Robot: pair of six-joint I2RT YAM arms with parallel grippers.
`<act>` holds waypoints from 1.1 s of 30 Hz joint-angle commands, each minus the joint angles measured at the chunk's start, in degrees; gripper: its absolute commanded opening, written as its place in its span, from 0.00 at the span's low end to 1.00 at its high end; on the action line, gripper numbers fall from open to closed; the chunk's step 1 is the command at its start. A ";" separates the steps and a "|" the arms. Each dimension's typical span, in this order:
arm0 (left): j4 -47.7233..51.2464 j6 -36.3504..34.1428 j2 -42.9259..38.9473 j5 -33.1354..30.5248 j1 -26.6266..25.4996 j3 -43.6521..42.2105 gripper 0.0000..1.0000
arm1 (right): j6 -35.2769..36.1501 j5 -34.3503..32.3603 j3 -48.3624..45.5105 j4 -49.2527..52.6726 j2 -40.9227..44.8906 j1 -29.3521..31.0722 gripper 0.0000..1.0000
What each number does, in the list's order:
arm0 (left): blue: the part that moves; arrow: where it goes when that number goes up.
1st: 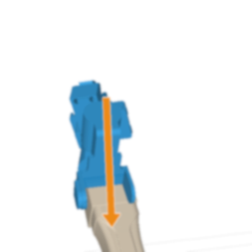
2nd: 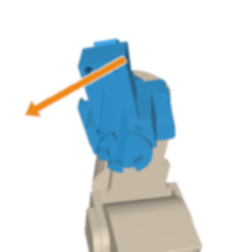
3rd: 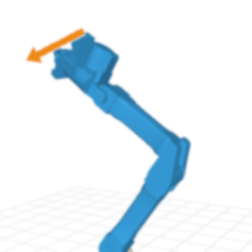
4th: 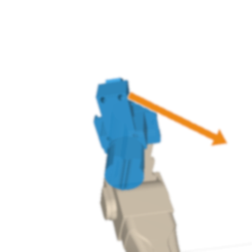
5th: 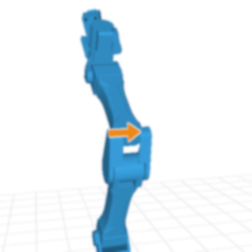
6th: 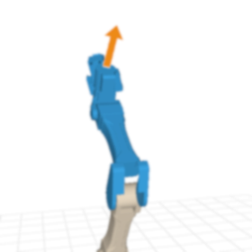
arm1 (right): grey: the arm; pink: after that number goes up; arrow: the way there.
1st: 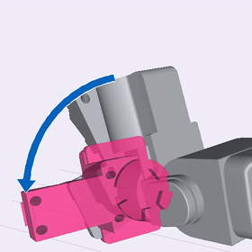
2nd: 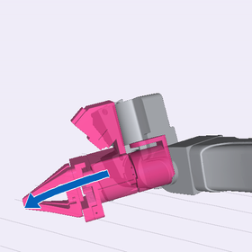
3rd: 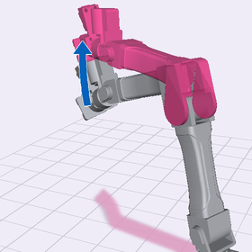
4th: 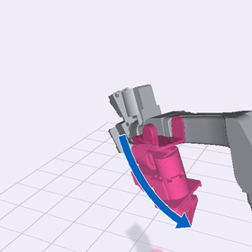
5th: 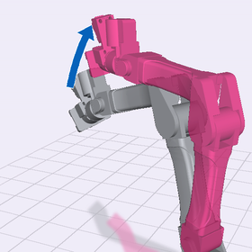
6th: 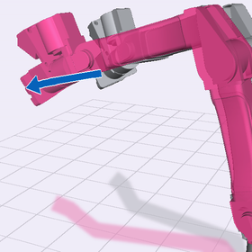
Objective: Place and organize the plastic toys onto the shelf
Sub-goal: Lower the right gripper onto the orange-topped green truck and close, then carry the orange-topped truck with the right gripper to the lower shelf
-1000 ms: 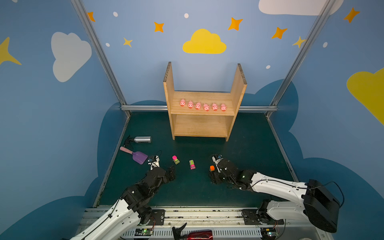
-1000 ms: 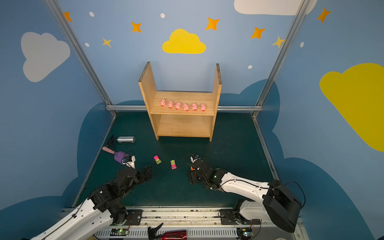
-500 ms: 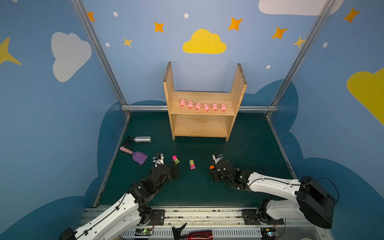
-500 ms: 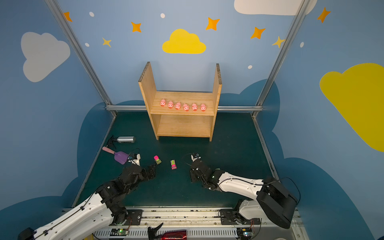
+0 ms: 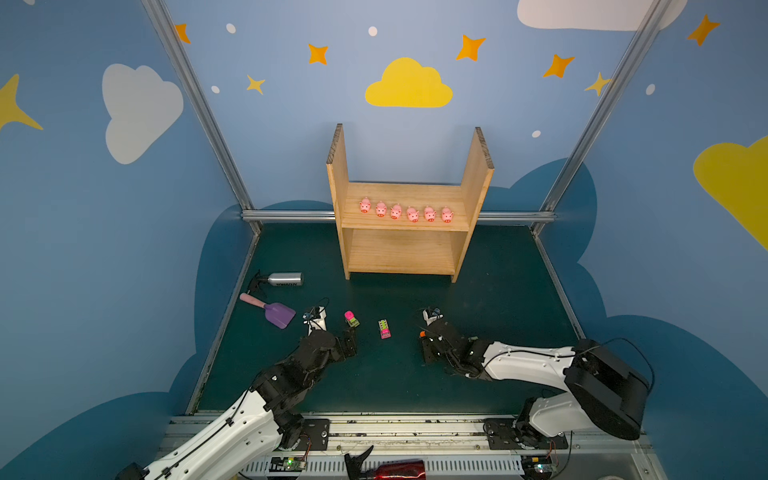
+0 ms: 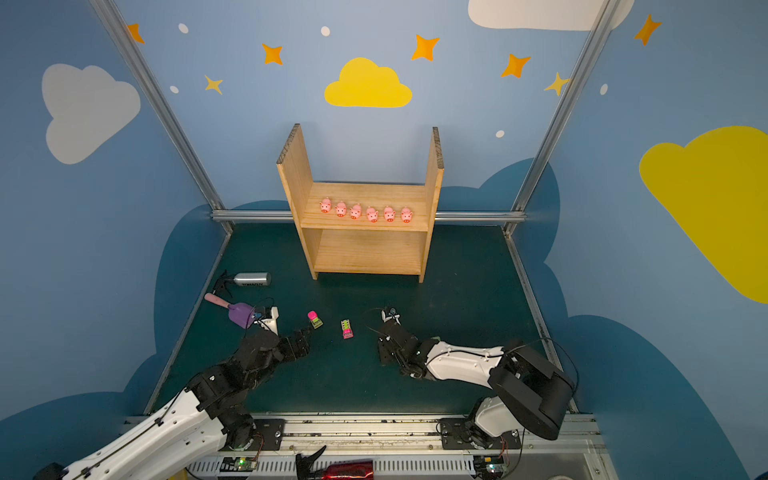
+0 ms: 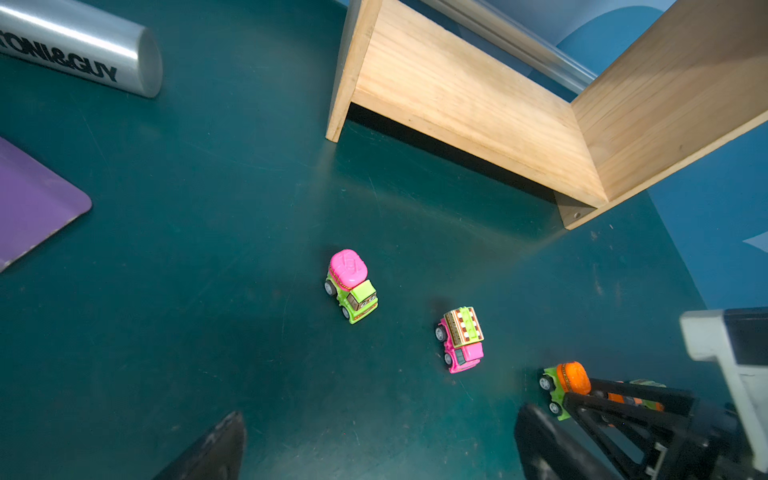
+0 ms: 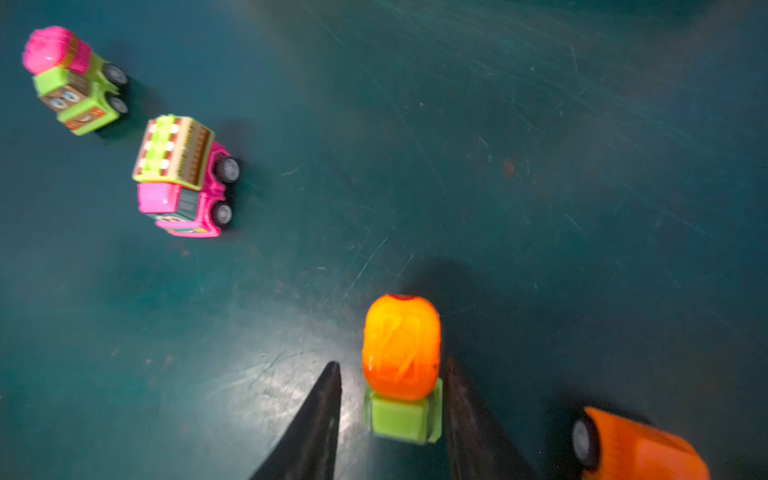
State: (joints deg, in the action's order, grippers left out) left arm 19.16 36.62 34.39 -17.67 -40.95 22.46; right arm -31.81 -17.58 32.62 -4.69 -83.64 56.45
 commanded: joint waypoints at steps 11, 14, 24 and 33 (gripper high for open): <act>1.18 -1.90 0.57 -1.65 -0.10 -0.49 1.00 | -1.96 -1.66 1.04 -2.70 -5.28 -0.20 0.29; 1.66 -2.09 0.50 -1.96 -0.08 -0.23 1.00 | -2.28 -1.71 1.25 -2.62 -5.57 -0.29 0.27; 2.10 -2.95 0.32 -2.53 -0.08 0.39 1.00 | -1.99 -2.11 1.53 -1.39 -2.17 -1.20 0.26; 3.73 -5.08 1.13 -4.60 0.50 4.43 1.00 | 0.93 -2.01 9.23 4.68 -0.05 -4.41 0.26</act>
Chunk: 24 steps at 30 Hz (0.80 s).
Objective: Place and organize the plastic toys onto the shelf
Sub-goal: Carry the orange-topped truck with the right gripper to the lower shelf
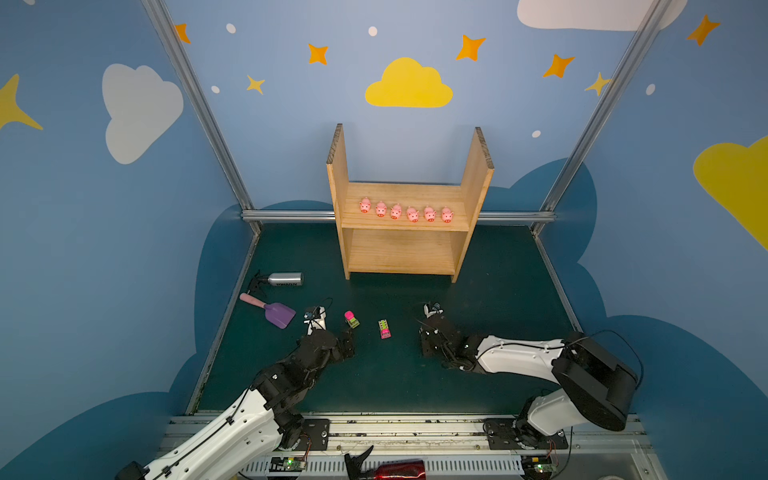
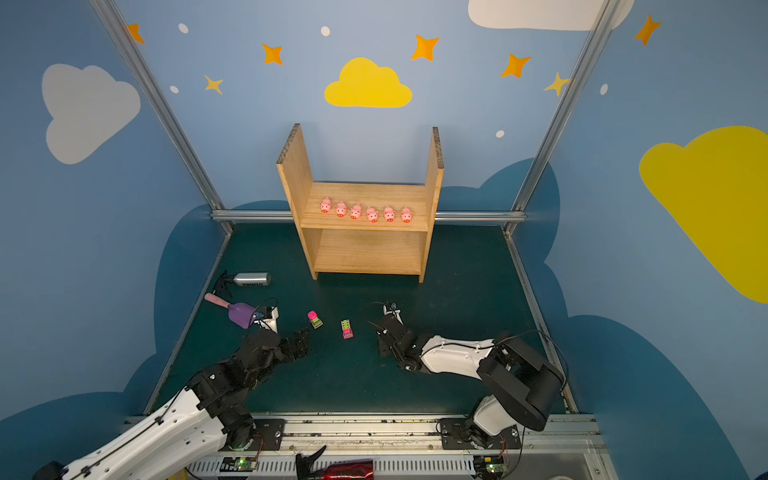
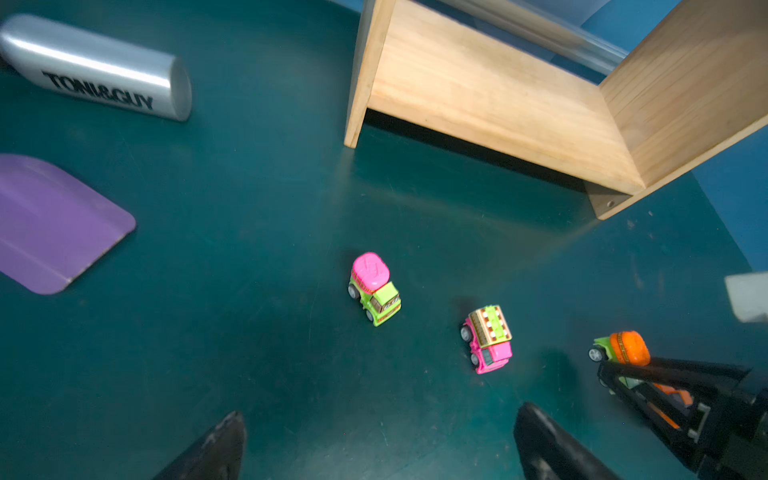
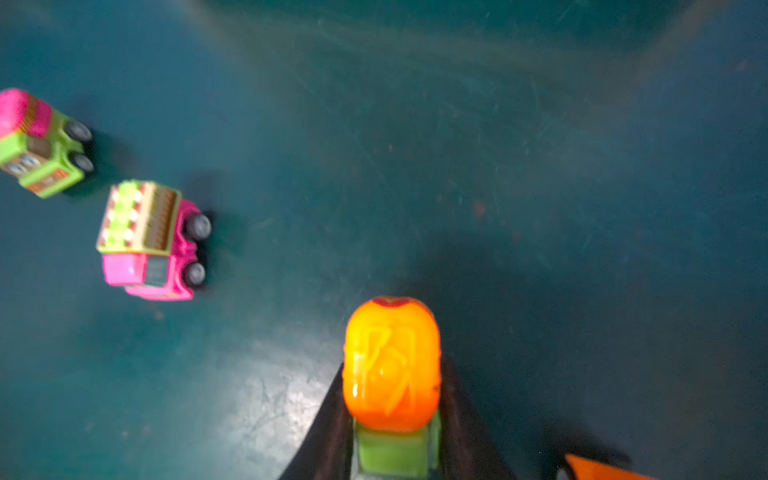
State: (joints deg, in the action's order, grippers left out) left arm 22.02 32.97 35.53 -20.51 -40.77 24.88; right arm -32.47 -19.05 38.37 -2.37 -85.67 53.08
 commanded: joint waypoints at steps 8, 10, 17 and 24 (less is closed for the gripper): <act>-1.45 -2.29 1.33 -0.66 1.20 3.13 1.00 | 4.98 -0.02 11.99 3.94 -0.79 -5.64 0.26; -2.10 -2.71 1.97 -0.44 1.61 3.59 1.00 | 5.68 0.06 14.41 3.97 -2.39 -7.11 0.26; -5.83 -3.92 4.67 1.07 3.54 4.37 1.00 | 7.60 2.88 22.57 3.72 -8.54 -13.19 0.26; -7.69 -4.30 8.05 4.18 6.50 5.35 1.00 | 9.00 5.05 27.29 1.61 -14.06 -18.37 0.27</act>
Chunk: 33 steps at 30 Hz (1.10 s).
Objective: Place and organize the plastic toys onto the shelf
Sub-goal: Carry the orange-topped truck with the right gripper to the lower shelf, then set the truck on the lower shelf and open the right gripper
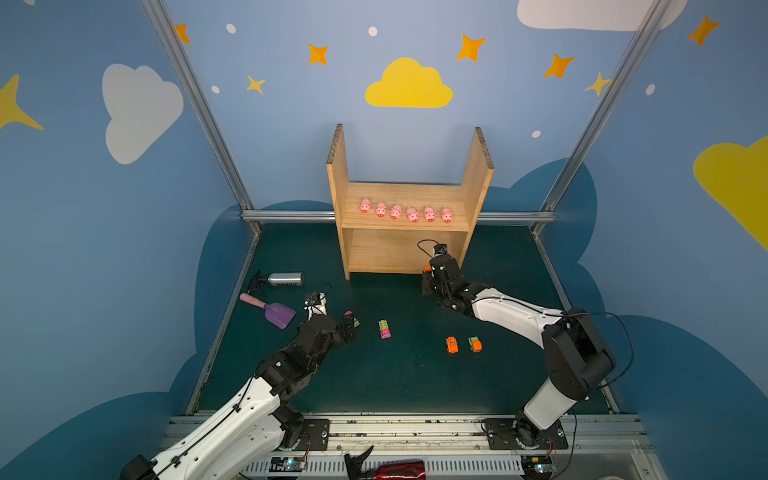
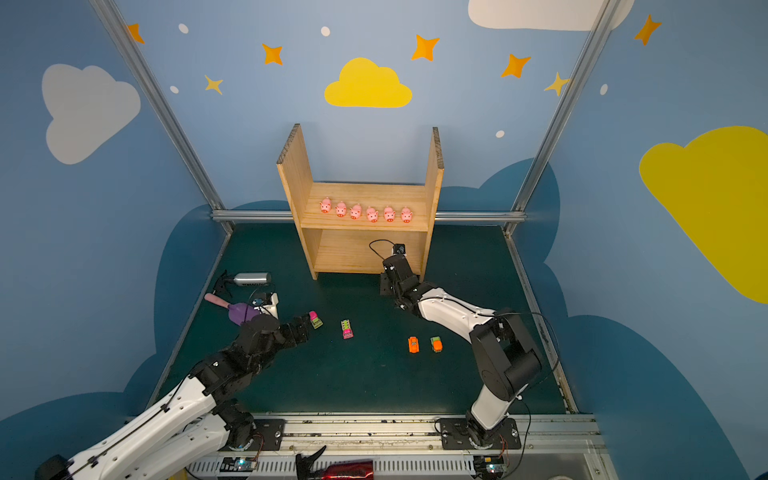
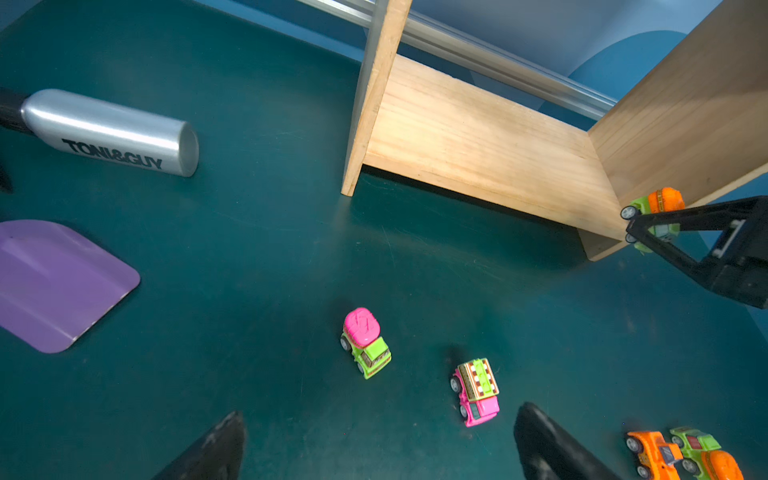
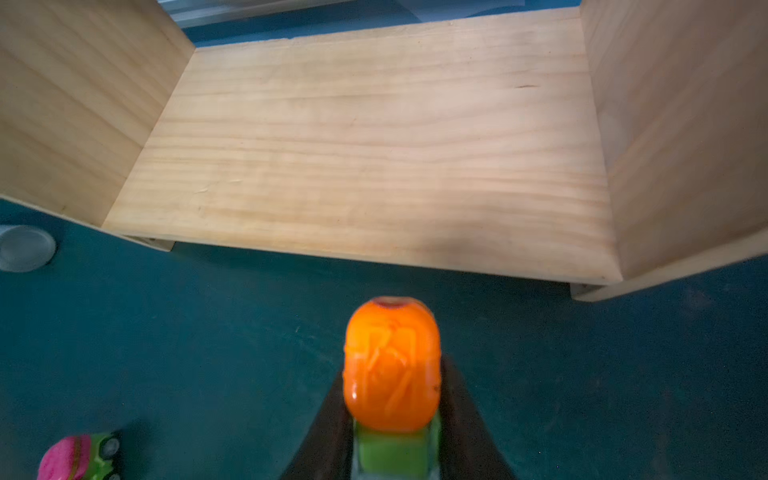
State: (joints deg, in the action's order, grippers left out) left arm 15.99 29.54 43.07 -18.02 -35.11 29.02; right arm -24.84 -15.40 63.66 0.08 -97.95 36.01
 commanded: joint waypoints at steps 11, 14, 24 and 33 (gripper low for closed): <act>-1.66 -1.12 0.89 1.94 1.74 1.21 1.00 | 3.54 3.52 7.23 -3.08 -9.22 -6.07 0.27; -1.79 -1.16 1.10 1.94 2.06 1.22 1.00 | 4.35 3.70 9.07 -2.64 -10.92 -6.56 0.27; -1.99 -1.16 1.74 2.44 2.93 1.31 1.00 | 5.41 2.71 12.32 -1.52 -14.86 -8.05 0.28; -2.01 -1.16 2.27 2.79 3.47 1.48 1.00 | 5.15 2.57 13.33 -1.25 -16.81 -8.82 0.30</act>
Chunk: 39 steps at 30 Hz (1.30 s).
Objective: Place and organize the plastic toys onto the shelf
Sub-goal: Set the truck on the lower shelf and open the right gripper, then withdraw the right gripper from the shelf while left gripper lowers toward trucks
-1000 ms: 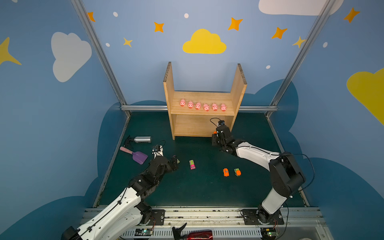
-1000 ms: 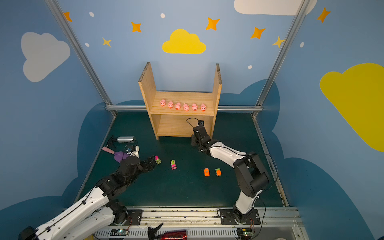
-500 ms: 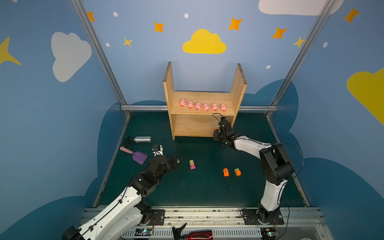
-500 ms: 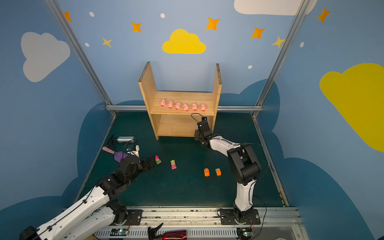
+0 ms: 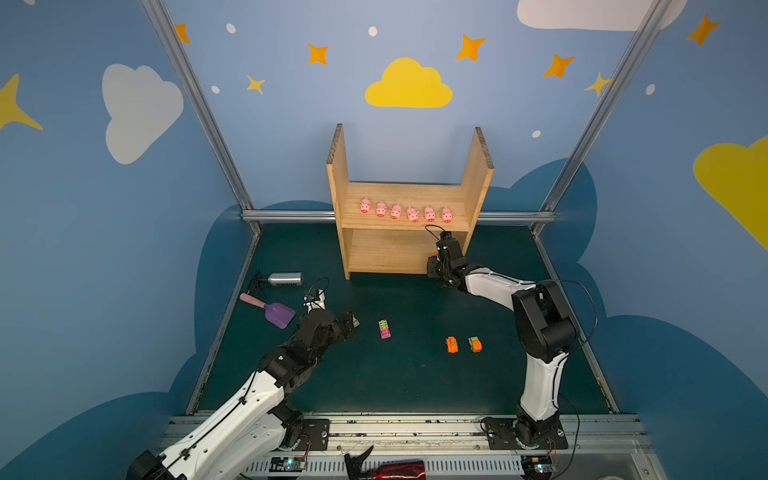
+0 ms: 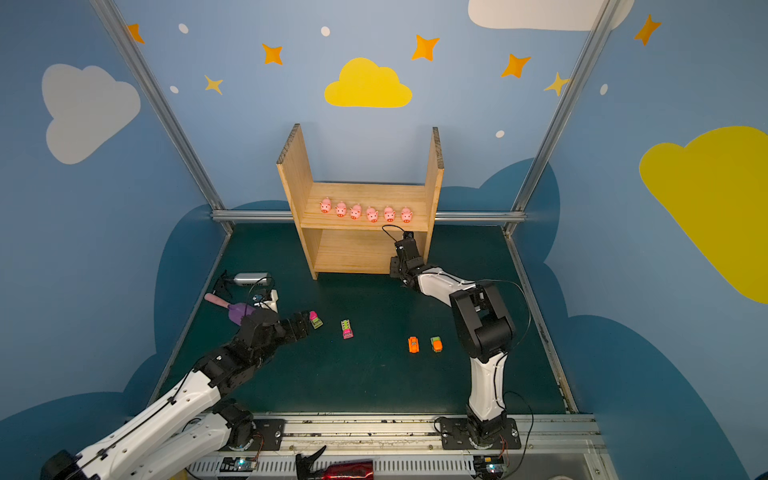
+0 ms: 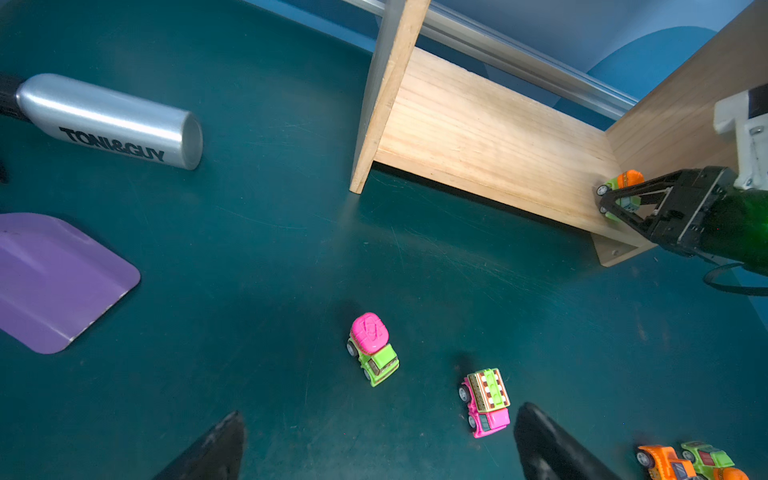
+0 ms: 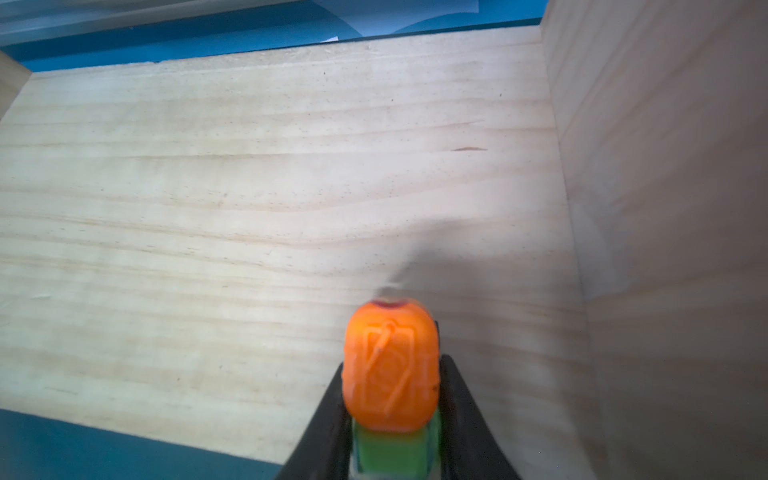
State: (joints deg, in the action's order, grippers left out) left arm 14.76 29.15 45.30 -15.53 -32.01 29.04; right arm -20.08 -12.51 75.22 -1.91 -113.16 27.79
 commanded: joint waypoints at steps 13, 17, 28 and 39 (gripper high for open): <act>-0.83 -0.76 0.62 0.98 0.98 1.78 1.00 | 0.26 0.19 3.73 1.57 -3.62 -1.42 0.39; -0.42 -0.77 0.84 1.53 1.08 2.24 1.00 | -0.13 0.78 3.38 1.78 -2.98 -1.41 0.49; 0.26 -0.44 0.08 2.17 1.07 2.61 1.00 | -0.64 1.81 1.68 2.63 0.01 -1.02 0.59; 0.97 -0.01 -2.36 3.14 1.07 2.34 1.00 | -1.53 2.38 -1.88 3.02 5.40 -0.30 0.64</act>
State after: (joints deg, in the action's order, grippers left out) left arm 14.90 29.19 43.86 -12.69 -31.14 30.26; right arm -20.80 -10.46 74.39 -0.08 -110.91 27.18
